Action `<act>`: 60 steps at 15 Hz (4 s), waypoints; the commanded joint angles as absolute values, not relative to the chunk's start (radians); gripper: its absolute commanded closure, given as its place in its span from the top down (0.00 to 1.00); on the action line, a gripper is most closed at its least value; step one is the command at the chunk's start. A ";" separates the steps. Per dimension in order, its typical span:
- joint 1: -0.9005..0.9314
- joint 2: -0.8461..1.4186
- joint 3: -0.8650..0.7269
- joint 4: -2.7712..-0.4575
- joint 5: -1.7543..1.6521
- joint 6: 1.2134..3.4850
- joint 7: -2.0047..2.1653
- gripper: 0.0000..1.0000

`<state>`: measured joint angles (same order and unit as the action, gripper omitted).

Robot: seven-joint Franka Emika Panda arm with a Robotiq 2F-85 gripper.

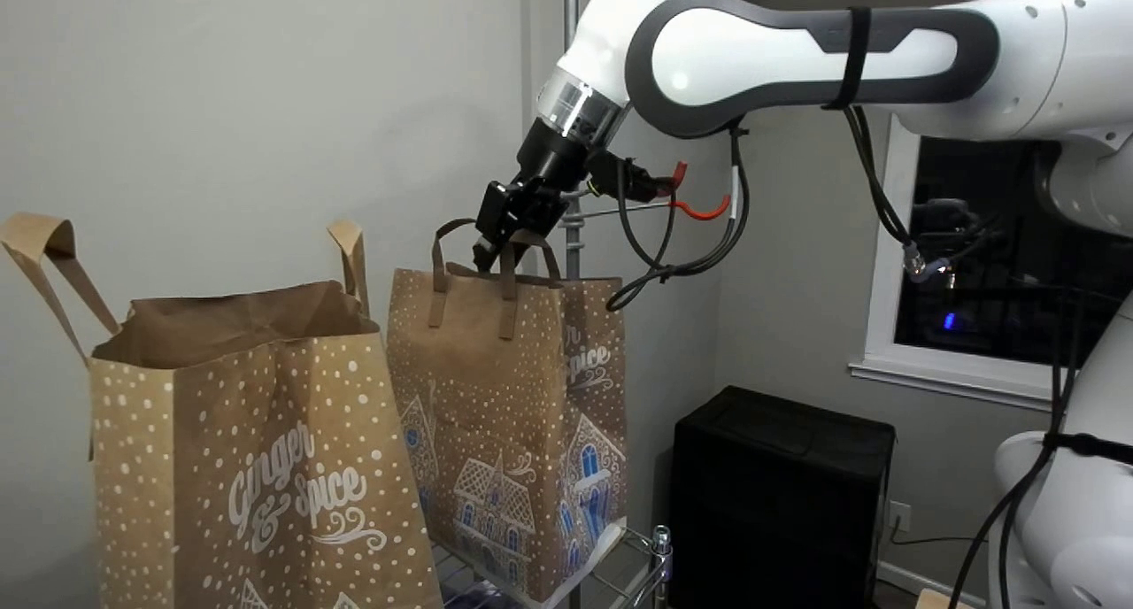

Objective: Hang the paper bags on the rack

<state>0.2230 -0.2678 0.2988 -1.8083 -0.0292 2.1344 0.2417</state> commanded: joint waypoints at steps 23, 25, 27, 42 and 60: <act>0.195 -0.552 0.324 -1.764 -0.125 1.657 0.347 0.04; 0.194 -0.600 0.307 -1.760 -0.107 1.607 0.343 0.04; 0.173 -0.628 0.284 -1.749 -0.066 1.546 0.387 0.04; -0.162 -0.647 -0.053 -1.736 0.130 1.385 0.528 0.04; -0.280 -0.304 -0.284 -1.456 0.127 1.584 0.462 0.04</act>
<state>-0.2634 -0.3771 -0.2770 -1.5528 0.1284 1.5851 0.4741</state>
